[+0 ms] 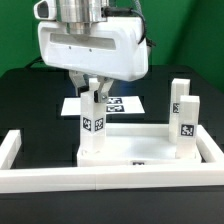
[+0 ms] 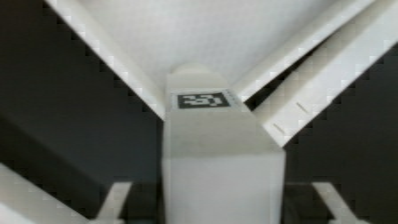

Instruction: Assemble desk

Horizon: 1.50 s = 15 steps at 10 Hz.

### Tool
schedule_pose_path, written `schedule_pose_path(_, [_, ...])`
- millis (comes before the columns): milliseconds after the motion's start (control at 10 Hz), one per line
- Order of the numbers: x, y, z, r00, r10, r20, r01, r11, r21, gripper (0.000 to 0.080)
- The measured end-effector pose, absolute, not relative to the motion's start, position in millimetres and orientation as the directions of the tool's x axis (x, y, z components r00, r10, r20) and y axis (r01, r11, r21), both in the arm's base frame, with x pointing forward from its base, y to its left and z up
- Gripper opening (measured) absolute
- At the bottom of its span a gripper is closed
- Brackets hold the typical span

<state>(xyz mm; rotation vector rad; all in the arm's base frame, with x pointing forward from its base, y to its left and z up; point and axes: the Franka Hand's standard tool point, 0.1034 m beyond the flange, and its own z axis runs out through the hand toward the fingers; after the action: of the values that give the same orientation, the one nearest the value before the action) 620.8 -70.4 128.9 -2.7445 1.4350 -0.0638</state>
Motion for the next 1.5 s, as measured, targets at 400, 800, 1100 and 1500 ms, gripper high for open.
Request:
schedule_pose_path(400, [626, -76, 127.8, 0.062, -0.997, -0.053, -0.994, -0.056, -0.097, 0.0292])
schedule_pose_path(800, [634, -58, 126.7, -0.454, -0.875, -0.168, -0.871, 0.475, -0.123, 0.0292])
schedule_pose_path(1100, [634, -57, 125.9, -0.395, -0.905, -0.157, -0.901, 0.415, -0.128, 0.0431])
schedule_pose_path(1500, [635, -49, 122.5, 0.18, -0.984, -0.022, -0.971, -0.174, -0.165, 0.0644])
